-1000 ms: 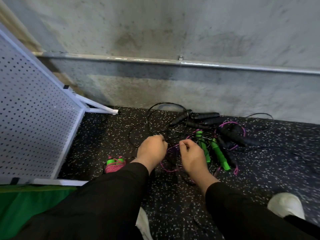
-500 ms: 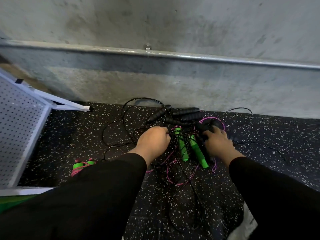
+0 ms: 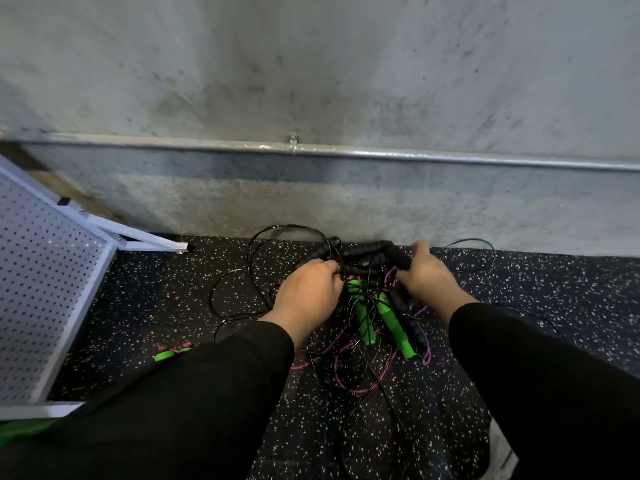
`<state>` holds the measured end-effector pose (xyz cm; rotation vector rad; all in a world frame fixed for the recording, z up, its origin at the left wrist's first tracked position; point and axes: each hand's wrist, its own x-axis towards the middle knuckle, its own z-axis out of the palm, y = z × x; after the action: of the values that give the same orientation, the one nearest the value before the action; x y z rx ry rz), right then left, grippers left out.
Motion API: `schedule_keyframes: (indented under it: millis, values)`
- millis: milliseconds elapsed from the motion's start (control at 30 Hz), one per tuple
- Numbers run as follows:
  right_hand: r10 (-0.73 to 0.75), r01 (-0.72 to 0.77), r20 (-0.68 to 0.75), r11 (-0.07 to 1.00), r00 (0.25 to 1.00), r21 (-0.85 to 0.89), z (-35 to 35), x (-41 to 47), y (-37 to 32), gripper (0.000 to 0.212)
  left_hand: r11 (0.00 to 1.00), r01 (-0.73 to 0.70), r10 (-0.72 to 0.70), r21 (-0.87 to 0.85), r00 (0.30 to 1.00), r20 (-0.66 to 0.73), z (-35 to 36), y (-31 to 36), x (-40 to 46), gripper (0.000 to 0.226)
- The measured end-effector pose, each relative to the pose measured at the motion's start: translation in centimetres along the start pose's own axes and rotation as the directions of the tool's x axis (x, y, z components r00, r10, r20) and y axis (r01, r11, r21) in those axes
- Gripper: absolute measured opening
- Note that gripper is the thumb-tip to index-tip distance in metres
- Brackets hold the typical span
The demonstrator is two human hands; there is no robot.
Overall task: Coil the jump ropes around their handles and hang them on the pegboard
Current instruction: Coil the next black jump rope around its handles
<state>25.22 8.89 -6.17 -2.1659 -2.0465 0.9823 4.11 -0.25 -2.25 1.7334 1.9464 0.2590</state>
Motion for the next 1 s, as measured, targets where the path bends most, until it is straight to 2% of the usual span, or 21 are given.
schedule_keyframes:
  millis: [67, 167, 367, 467, 533, 633, 667, 767, 867, 933, 1000]
  values:
    - [0.013, -0.028, 0.065, 0.973, 0.998, 0.231, -2.8, -1.3, -2.3, 0.048, 0.999, 0.012, -0.016, -0.049, 0.997, -0.077, -2.5, 1.0, -0.3, 0.034]
    - [-0.093, 0.017, 0.11, 0.836, 0.99, 0.549, -7.9, -5.0, -5.7, 0.023, 0.985, 0.038, -0.069, -0.17, 0.981, -0.179, -7.3, 2.8, -1.7, 0.036]
    - [-0.357, 0.236, 0.022, 0.66, 0.934, 0.713, -16.9, -16.1, -11.8, 0.009, 0.852, -0.018, -0.179, -0.523, 0.93, -0.323, -16.1, 6.2, -5.6, 0.059]
    - [-0.472, 0.326, -0.033, 0.555, 0.881, 0.766, -19.4, -22.1, -13.1, 0.01, 0.798, -0.129, -0.092, -0.588, 0.939, -0.332, -18.9, 8.1, -8.3, 0.075]
    - [-0.527, 0.378, -0.076, 0.495, 0.847, 0.783, -20.2, -25.4, -13.3, 0.011, 0.749, -0.187, -0.027, -0.635, 0.95, -0.311, -19.4, 8.8, -10.0, 0.065]
    - [-0.53, 0.437, -0.196, 0.377, 0.825, 0.817, -20.5, -28.8, -13.2, 0.014, 0.695, -0.19, -0.023, -0.693, 0.958, -0.286, -18.9, 9.1, -12.1, 0.021]
    - [-0.5, 0.446, -0.251, 0.321, 0.829, 0.835, -20.6, -29.4, -13.2, 0.014, 0.713, -0.183, -0.037, -0.676, 0.954, -0.298, -18.7, 8.9, -12.6, 0.013]
    - [-0.386, 0.478, -0.381, 0.194, 0.84, 0.857, -21.1, -29.9, -12.6, 0.013, 0.832, -0.109, -0.076, -0.544, 0.949, -0.305, -18.7, 8.3, -13.1, 0.017]
    - [-0.334, 0.481, -0.402, 0.203, 0.853, 0.853, -21.2, -28.9, -11.4, 0.014, 0.941, -0.033, -0.05, -0.336, 0.97, -0.236, -18.5, 8.3, -13.2, 0.018]
    - [-0.31, 0.418, -0.328, 0.294, 0.892, 0.86, -20.8, -28.0, -10.5, 0.016, 0.9, -0.031, -0.077, -0.434, 0.971, -0.227, -18.2, 8.9, -13.4, 0.02]
    - [-0.268, 0.324, -0.217, 0.466, 0.939, 0.823, -20.0, -27.0, -9.7, 0.026, 0.794, -0.055, -0.098, -0.606, 0.972, -0.216, -18.1, 9.9, -13.6, 0.021]
